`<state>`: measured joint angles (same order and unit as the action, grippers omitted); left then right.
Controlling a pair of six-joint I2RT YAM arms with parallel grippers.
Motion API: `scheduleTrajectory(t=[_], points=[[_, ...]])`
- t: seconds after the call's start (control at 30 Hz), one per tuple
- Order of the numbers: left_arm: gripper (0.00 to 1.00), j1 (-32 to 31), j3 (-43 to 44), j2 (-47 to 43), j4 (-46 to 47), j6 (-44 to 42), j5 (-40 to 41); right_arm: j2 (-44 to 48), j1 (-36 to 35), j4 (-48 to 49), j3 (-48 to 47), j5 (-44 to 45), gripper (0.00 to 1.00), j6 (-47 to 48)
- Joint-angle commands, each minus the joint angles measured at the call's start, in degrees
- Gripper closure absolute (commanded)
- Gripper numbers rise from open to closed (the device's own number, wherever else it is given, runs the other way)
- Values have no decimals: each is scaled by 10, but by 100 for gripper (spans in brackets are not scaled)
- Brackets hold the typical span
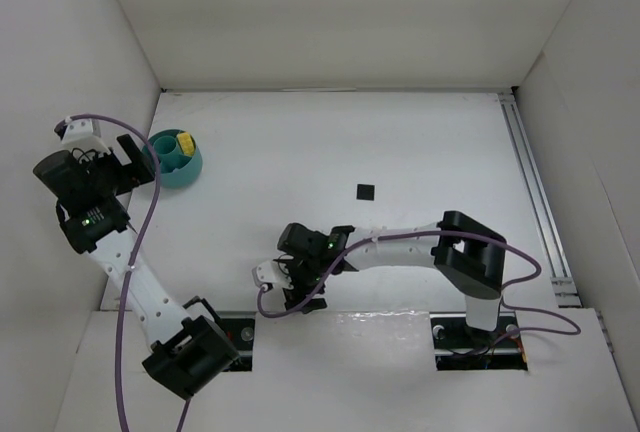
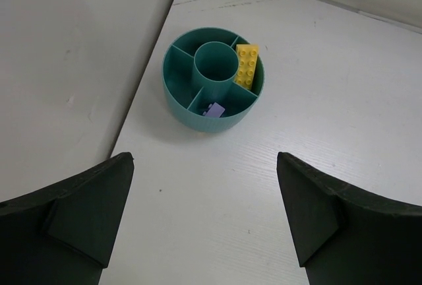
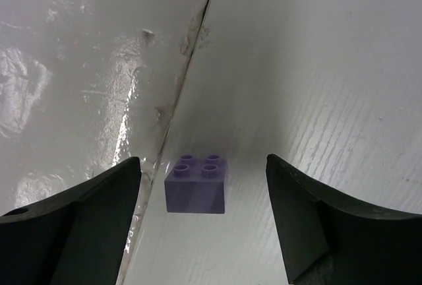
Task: Sort the legos into containers by color
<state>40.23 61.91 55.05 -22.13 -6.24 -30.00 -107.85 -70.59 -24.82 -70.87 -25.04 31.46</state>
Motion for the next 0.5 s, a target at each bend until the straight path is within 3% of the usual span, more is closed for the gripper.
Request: scheduleTrajectory(t=[0.0, 0.13, 0.4, 0.47], points=[[12, 2, -1, -6, 14, -11, -9, -7, -5, 26, 12, 17, 20, 3], [12, 2, -7, -1, 14, -5, -9, -17, -5, 26, 17, 17, 24, 8], [12, 2, -13, -1, 19, -11, -3, -24, -5, 38, 29, 17, 62, 8], [12, 2, -13, -1, 19, -11, 2, -24, -5, 38, 36, 17, 67, 8]])
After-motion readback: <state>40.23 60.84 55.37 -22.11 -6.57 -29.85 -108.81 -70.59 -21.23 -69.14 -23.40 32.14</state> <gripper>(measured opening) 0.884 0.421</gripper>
